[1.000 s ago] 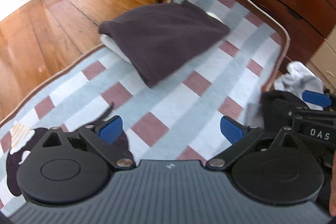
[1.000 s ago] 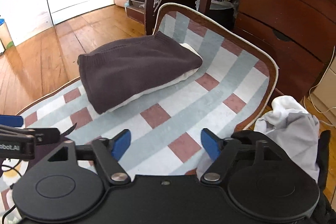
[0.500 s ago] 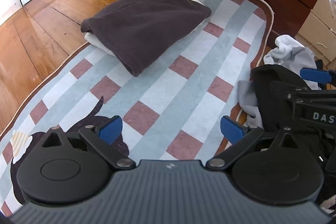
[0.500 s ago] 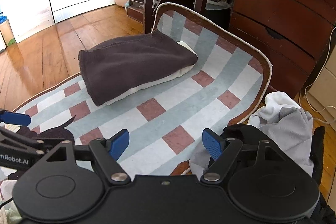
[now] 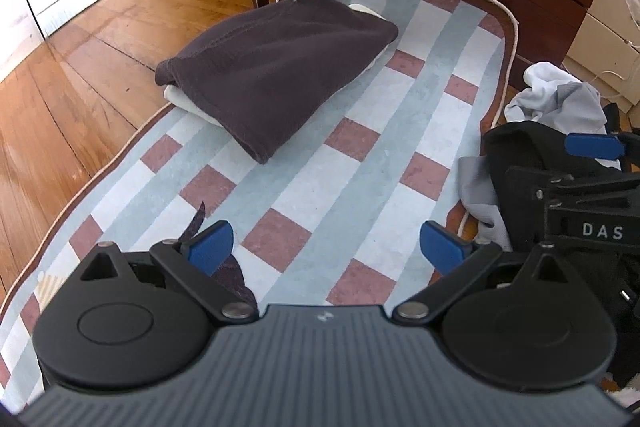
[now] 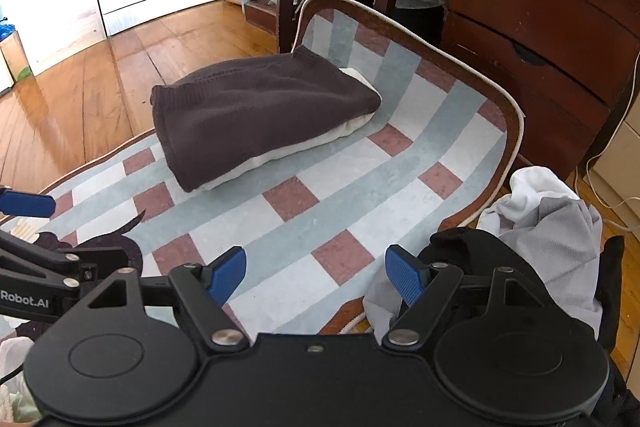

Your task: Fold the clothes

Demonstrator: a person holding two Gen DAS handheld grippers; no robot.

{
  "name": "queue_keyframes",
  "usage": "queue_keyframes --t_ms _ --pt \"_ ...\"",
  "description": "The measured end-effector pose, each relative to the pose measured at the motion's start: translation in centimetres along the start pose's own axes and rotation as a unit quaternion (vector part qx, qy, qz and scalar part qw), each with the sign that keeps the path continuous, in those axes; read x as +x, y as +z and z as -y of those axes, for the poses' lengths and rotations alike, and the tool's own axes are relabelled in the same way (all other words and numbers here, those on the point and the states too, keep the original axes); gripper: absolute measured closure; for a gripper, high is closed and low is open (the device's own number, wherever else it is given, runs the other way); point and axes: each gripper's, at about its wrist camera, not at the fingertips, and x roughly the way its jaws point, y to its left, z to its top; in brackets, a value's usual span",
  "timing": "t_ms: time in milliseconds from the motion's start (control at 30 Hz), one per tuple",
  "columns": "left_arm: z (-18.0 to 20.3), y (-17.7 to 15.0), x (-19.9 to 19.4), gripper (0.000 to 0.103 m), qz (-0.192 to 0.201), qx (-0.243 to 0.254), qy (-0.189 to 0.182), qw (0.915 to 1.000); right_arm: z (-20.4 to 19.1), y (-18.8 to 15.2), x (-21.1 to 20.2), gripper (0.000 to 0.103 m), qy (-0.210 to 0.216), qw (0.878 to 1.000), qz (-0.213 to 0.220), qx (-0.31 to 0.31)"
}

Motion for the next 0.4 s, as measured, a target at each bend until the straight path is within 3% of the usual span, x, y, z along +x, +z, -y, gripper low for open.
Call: queue_keyframes --t_ms 400 --pt "0.47 0.24 0.04 0.002 0.001 0.008 0.006 1.0 0.43 0.2 0.14 0.023 -0.003 1.0 -0.001 0.0"
